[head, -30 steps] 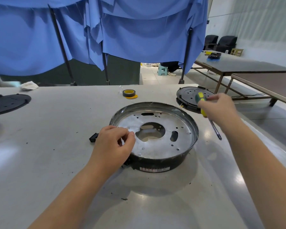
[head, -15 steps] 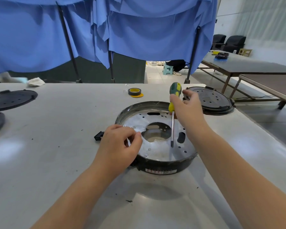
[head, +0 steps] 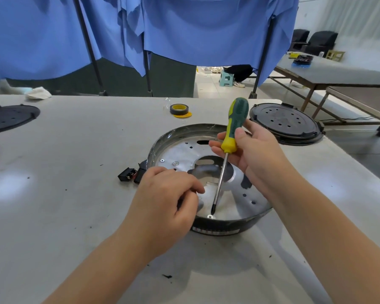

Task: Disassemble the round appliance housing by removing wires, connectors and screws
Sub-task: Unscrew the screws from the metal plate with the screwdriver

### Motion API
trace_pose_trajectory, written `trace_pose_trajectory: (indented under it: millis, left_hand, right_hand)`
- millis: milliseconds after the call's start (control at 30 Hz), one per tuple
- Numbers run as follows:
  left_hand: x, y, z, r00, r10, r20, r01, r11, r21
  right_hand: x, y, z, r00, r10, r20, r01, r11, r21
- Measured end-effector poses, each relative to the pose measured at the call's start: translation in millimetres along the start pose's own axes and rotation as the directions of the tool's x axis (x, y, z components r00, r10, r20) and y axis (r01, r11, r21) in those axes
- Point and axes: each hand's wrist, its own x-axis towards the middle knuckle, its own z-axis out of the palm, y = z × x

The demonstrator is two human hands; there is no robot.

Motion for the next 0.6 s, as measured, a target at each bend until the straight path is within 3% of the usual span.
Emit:
trace_pose_trajectory:
  millis: [600]
  left_hand:
    - [1.1,2.6,-0.8,1.0,-0.012,0.004,0.012,1.0,-0.002]
  right_hand:
    - [-5.9,-0.8,-0.7,0.993,-0.041,0.111,0.046,0.998,-0.046]
